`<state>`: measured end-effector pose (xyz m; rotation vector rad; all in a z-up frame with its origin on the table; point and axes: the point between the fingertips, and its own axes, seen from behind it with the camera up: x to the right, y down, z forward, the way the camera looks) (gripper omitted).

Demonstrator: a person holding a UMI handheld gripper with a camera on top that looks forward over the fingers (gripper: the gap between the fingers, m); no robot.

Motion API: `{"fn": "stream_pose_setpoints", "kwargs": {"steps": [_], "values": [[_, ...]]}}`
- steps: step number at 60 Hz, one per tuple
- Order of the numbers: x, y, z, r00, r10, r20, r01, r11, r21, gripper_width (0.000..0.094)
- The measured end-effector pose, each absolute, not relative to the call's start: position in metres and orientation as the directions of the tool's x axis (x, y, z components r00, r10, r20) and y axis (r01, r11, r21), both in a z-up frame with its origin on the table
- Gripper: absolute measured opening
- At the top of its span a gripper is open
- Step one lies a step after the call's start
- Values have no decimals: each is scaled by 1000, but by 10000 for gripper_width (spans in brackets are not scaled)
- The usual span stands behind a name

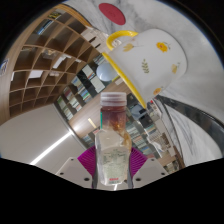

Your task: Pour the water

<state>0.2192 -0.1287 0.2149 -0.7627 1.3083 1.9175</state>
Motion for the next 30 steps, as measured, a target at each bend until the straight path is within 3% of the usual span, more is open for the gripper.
{"fn": "stream_pose_setpoints", "kwargs": {"steps": [8, 14, 18, 21, 30], "values": [[222, -133, 224, -562, 208, -801, -821, -259, 508, 400], [222, -141, 260, -412, 249, -877, -899, -265, 347, 400], [227, -169, 295, -229, 302, -925, -955, -253, 153, 399], [237, -150, 318, -31, 343, -939, -979, -201, -42, 395], [282, -162, 385, 594, 340, -729, -793, 93, -602, 401]]}}
